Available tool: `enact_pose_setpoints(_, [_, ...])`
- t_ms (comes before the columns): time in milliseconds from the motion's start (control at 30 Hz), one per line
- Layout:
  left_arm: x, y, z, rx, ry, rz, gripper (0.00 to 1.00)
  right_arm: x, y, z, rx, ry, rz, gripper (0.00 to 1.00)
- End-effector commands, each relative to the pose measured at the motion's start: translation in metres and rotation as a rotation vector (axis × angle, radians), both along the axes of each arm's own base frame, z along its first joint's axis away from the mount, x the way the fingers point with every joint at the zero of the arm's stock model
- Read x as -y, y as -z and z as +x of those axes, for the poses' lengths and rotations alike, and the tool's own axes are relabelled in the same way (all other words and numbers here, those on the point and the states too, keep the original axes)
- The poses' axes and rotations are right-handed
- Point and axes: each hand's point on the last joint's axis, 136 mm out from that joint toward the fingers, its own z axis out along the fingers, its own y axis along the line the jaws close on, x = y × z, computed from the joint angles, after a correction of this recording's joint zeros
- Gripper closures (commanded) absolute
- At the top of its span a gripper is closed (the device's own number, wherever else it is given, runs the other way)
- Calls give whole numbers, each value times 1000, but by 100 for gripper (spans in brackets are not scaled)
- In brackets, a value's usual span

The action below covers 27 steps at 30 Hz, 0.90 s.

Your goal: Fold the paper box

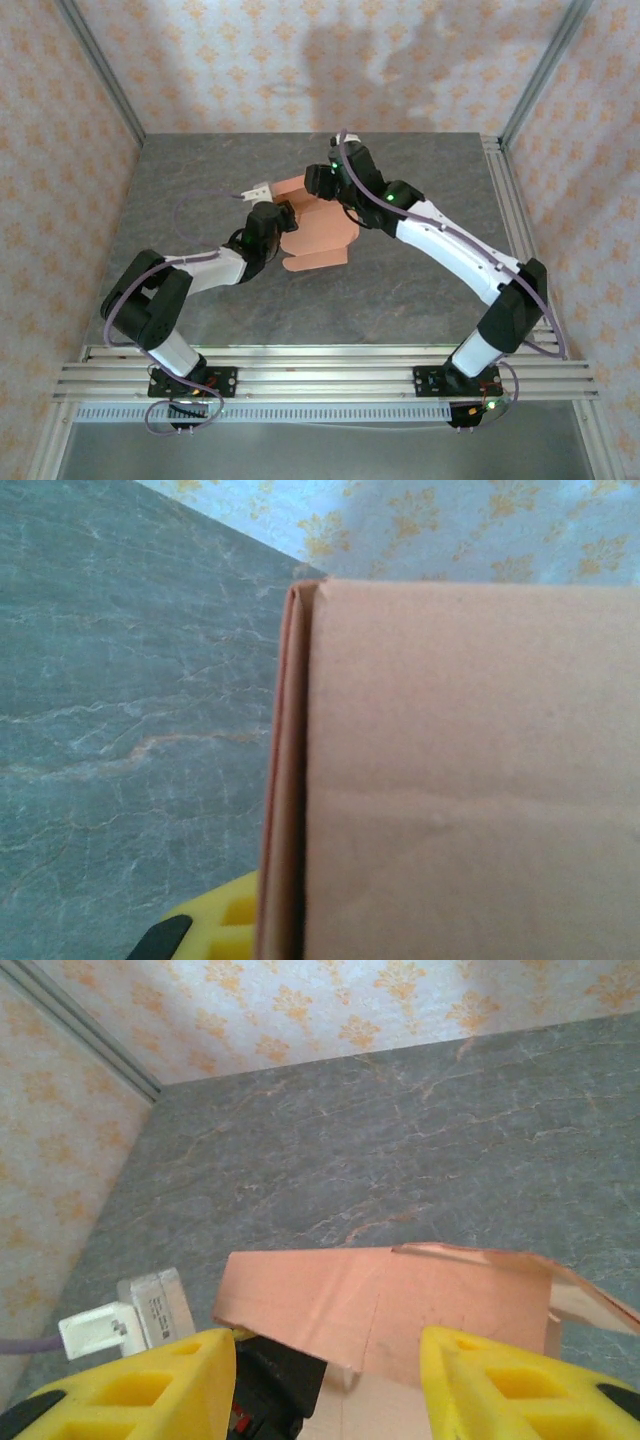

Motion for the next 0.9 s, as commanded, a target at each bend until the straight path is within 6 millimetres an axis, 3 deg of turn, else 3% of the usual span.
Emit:
enact_pose_setpoints(0, [-5, -15, -4, 52, -30, 7, 100, 10, -2, 4, -16, 58, -28, 49])
enact_pose_setpoints(500, [1, -19, -4, 59, -3, -3, 100, 0, 22, 10, -123, 35, 26, 57])
enact_pose_setpoints(867, [8, -18, -2, 48, 33, 19, 100, -3, 20, 11, -126, 34, 44, 80])
